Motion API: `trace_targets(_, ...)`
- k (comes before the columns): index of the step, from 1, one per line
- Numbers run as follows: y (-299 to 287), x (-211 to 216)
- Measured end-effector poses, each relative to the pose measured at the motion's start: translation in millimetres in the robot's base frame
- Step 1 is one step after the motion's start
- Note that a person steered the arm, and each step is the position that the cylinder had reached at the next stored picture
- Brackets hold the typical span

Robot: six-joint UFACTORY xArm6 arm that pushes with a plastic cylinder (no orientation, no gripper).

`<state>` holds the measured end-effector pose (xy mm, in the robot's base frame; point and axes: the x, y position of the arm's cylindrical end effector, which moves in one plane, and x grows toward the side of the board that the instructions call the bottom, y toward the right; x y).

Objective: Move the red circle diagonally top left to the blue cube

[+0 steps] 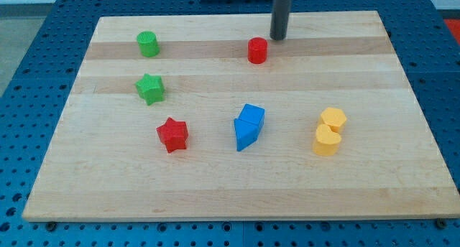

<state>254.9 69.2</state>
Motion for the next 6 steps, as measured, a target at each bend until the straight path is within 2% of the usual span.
trace_targets(3, -11, 45)
trace_targets(4, -33, 98)
trace_targets(6, -76, 154)
